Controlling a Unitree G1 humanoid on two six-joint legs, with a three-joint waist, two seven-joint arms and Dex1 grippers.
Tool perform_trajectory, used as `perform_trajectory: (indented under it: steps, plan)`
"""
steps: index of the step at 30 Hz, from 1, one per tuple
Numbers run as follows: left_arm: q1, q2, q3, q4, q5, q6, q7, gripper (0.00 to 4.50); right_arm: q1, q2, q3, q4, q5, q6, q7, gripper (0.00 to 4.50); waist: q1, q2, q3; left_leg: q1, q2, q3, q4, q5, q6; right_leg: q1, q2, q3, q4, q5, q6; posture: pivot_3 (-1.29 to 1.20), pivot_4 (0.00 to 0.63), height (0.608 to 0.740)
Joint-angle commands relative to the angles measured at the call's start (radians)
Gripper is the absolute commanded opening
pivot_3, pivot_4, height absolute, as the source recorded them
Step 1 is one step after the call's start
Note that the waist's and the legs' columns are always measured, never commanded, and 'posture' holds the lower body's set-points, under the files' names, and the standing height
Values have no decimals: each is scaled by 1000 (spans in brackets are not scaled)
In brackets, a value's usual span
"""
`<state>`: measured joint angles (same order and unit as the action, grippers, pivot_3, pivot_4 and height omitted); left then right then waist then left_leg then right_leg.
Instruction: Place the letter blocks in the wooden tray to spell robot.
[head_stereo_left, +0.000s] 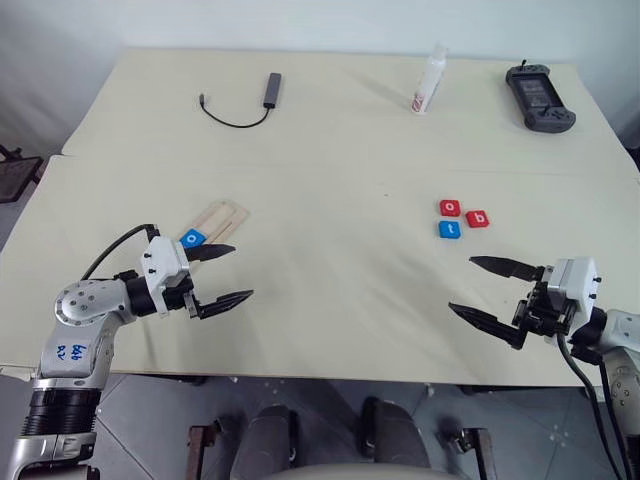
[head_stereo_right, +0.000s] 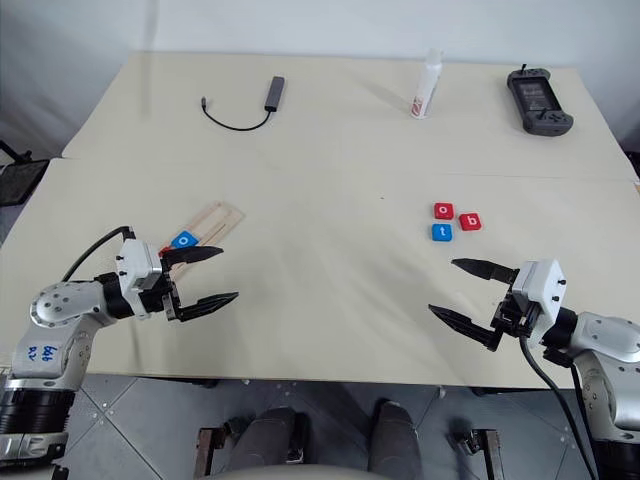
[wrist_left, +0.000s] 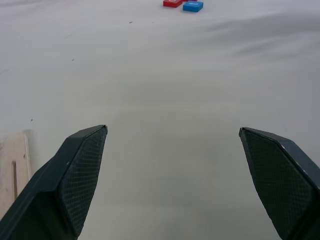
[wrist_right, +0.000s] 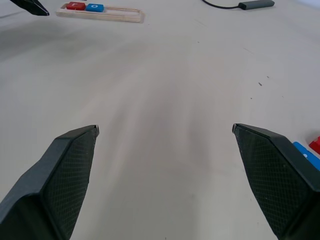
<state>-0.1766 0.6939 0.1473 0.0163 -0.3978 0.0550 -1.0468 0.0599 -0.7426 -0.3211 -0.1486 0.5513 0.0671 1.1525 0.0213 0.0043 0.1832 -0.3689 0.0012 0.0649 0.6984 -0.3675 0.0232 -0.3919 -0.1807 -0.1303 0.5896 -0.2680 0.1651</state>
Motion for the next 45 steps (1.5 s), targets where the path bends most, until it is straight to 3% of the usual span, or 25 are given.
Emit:
perform_trajectory:
  steps: [1,6,13,19,29,37,45]
  plan:
    - [14,11,35,-27,-9,2,15,4479,-4,-3,-10,-10,18,-2,12,4500,0,0,0,0,0,0,0,0,0,0,0,0,0,0,0,0,150,740]
    - [104,5,125,-56,-54,30,57,4479,-61,22,49,-70,69,87,-13,4500,-5,0,0,0,1,0,0,0,0,0,0,0,0,0,0,0,150,740]
    - [309,-52,352,14,-50,-51,191,4479,-199,108,181,-159,78,96,-27,4500,-23,0,0,1,2,-2,0,0,-1,0,1,0,0,0,0,0,150,740]
    - [395,-78,423,123,-45,-125,217,4479,-254,150,276,-192,63,87,15,4500,-13,0,0,0,1,-3,0,-1,0,0,0,-1,0,0,0,0,150,740]
    - [248,-34,363,120,-65,-54,198,4479,-258,68,265,-181,92,158,61,4500,2,-1,-1,0,1,-1,1,-1,0,0,0,-1,0,0,-1,0,150,740]
    - [59,39,227,303,37,-73,136,4479,-246,67,257,-198,88,183,43,4500,-12,-1,-1,0,1,1,-1,-1,0,-1,0,-2,0,0,-1,0,150,740]
    - [34,23,172,382,88,-78,150,4479,-207,53,237,-241,97,203,24,4500,-22,-1,-1,1,1,1,-1,-1,0,-1,0,-2,0,0,-1,0,150,740]
